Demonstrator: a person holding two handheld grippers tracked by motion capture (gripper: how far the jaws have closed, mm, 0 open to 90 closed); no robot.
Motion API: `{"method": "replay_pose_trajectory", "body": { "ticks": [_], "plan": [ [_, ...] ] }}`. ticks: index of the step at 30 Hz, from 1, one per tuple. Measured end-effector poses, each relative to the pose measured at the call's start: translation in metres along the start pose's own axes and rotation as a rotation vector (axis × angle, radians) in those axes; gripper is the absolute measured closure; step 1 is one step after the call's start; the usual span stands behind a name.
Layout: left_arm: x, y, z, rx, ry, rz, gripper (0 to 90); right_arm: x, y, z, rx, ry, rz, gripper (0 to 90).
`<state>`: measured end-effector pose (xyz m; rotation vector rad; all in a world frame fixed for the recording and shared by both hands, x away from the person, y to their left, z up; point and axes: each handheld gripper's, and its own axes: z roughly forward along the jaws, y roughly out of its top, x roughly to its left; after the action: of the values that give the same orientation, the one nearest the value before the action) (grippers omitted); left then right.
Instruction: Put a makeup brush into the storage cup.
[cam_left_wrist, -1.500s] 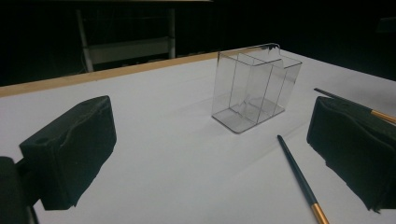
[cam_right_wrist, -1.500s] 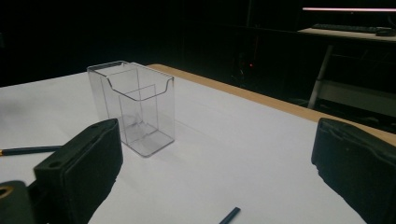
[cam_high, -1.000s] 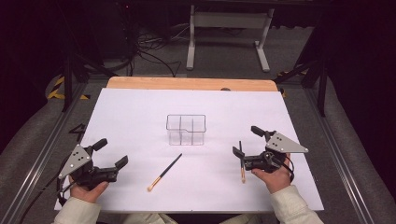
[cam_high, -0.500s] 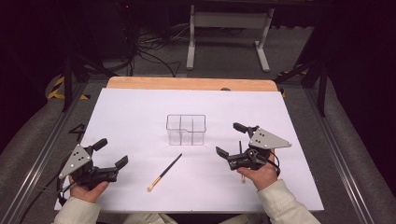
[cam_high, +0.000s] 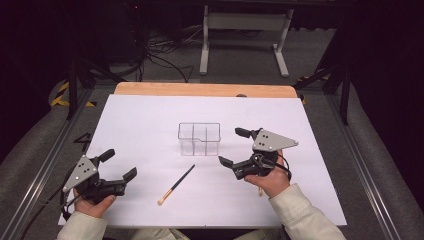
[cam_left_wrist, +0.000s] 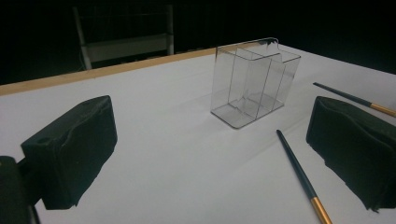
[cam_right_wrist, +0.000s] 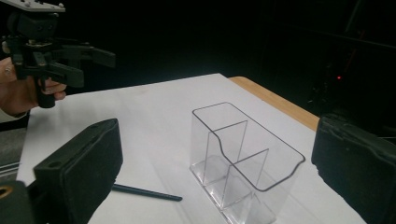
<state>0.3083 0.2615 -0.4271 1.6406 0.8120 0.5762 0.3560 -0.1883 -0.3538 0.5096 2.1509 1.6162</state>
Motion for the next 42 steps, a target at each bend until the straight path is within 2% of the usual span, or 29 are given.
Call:
{"method": "replay_pose_trajectory", "body": {
  "ticks": [3, 4, 9, 15, 25, 31, 34, 37, 42],
  "plan": [
    [0.0, -0.001, -0.002, 0.001, 0.005, -0.002, 2.6, -0.001, 0.005, 0.004, 0.019, 0.021, -0.008, 2.9],
    [0.0, -0.001, -0.003, 0.006, 0.0, 0.0, 2.9, -0.002, 0.008, 0.007, 0.042, 0.038, -0.008, 4.6],
    [-0.001, -0.002, -0.003, 0.006, 0.0, -0.002, 2.8, -0.003, 0.014, 0.012, 0.089, 0.061, -0.017, 5.0],
    [0.0, -0.002, -0.002, 0.015, -0.004, 0.001, 3.0, -0.003, 0.025, 0.025, 0.166, 0.124, -0.048, 4.7],
    [0.0, -0.003, 0.001, 0.022, -0.016, 0.002, 2.3, 0.0, 0.039, 0.039, 0.279, 0.176, -0.095, 4.6],
    [-0.001, -0.003, 0.002, 0.027, -0.021, -0.004, 1.4, 0.0, 0.045, 0.045, 0.312, 0.186, -0.102, 4.8],
    [-0.001, -0.004, 0.004, 0.054, -0.028, 0.007, 0.3, -0.001, 0.048, 0.05, 0.331, 0.191, -0.111, 5.2],
    [-0.001, -0.004, 0.003, 0.062, -0.027, 0.012, 0.4, -0.001, 0.051, 0.053, 0.338, 0.193, -0.117, 5.2],
    [-0.001, -0.005, 0.0, 0.064, -0.037, 0.02, 0.2, 0.004, 0.055, 0.066, 0.384, 0.227, -0.143, 5.9]
  ]
}}
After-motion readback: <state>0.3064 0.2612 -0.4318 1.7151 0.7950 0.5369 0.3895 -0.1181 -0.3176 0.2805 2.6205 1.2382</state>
